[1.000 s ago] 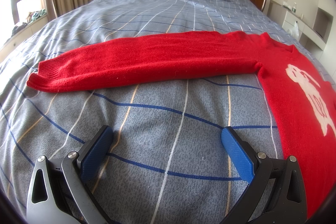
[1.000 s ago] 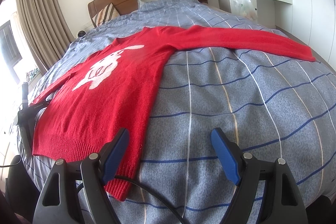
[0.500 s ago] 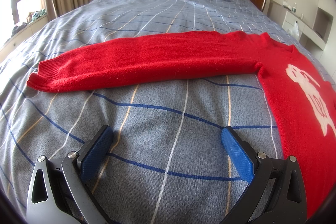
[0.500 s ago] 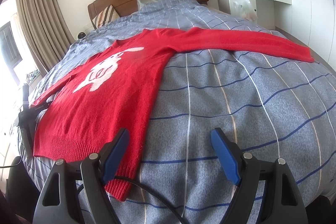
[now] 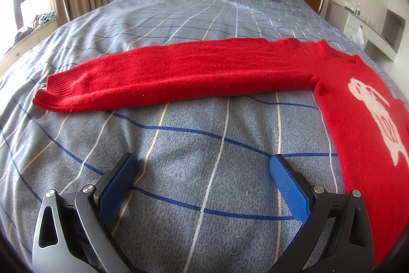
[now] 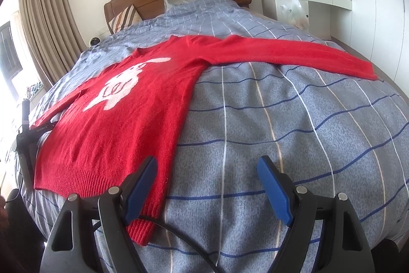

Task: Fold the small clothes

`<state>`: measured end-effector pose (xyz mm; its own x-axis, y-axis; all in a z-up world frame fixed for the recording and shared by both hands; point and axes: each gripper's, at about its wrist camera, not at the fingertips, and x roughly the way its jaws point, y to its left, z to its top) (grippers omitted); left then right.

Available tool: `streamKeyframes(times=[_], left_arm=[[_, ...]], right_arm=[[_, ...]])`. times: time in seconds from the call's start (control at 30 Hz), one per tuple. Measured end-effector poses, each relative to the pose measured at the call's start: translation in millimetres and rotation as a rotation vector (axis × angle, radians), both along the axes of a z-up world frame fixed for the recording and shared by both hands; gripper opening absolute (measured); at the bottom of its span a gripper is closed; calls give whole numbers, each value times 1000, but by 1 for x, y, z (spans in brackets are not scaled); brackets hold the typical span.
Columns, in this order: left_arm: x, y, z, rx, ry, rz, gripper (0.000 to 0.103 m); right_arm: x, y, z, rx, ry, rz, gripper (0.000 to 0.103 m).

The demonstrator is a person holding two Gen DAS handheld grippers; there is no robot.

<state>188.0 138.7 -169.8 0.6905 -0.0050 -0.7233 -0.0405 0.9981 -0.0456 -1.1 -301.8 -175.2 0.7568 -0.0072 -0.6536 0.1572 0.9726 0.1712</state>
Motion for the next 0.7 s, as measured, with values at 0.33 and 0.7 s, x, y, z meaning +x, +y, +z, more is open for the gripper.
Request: streamKeyframes(times=[0.33,0.7], left_arm=[[0,0,0,0,0,0,103],[3,-1,-1,0,-6,0,103]], right_arm=[[-1,14,0,-95,13,16,80],[-9,-34,12,147,-46,-39,80]])
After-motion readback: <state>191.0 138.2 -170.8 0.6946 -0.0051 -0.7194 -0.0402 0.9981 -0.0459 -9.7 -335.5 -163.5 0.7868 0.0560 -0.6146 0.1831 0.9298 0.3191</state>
